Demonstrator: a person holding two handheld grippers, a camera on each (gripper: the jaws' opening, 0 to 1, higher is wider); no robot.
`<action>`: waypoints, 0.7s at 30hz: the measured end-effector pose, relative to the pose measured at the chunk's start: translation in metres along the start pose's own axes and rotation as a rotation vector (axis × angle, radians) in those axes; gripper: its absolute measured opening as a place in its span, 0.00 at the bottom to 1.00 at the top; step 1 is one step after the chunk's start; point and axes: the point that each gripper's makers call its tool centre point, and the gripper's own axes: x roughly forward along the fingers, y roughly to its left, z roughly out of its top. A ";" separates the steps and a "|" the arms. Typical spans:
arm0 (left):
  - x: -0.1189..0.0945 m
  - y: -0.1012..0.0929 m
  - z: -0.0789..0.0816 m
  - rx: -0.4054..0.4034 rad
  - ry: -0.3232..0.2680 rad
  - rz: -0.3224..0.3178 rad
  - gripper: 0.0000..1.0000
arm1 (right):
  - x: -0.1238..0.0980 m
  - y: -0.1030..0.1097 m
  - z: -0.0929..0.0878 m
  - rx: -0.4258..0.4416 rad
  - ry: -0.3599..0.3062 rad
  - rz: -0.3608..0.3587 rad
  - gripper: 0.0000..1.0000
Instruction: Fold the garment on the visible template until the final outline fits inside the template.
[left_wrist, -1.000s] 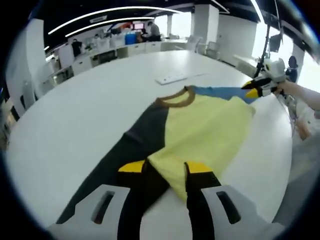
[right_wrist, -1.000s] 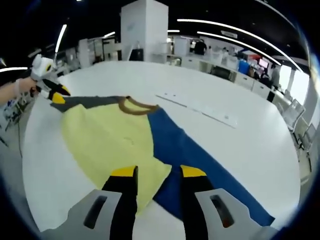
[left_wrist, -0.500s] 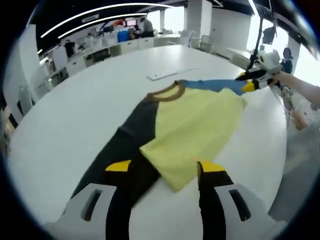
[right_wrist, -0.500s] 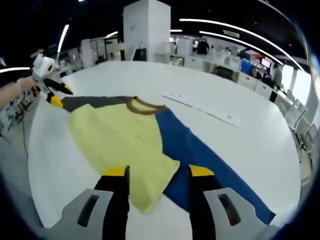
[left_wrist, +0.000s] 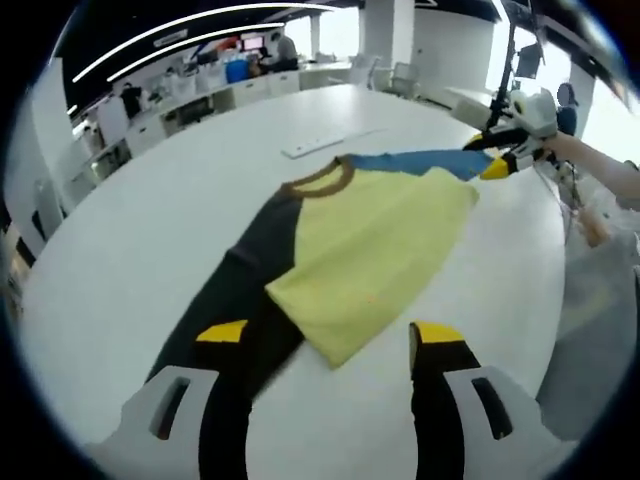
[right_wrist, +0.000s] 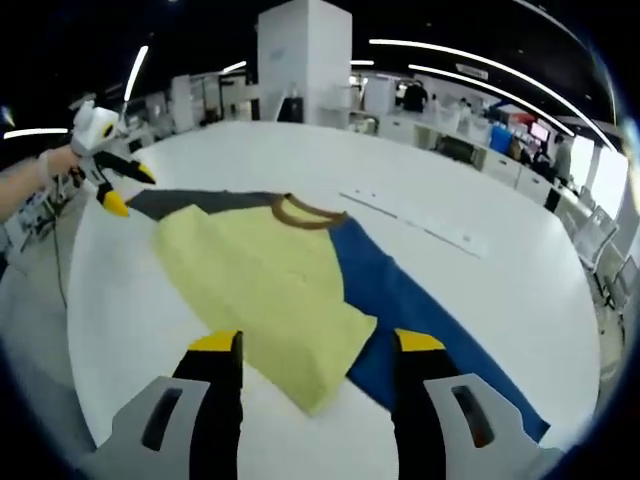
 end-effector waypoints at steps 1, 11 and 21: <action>-0.001 -0.002 0.001 0.009 -0.002 -0.005 0.65 | -0.001 0.001 0.000 -0.002 0.000 0.002 0.60; -0.010 -0.015 0.000 0.068 0.005 -0.013 0.73 | -0.011 0.013 0.002 -0.021 -0.005 0.013 0.70; -0.022 -0.023 0.002 0.068 -0.014 -0.004 0.82 | -0.022 0.028 0.005 -0.052 -0.015 0.038 0.77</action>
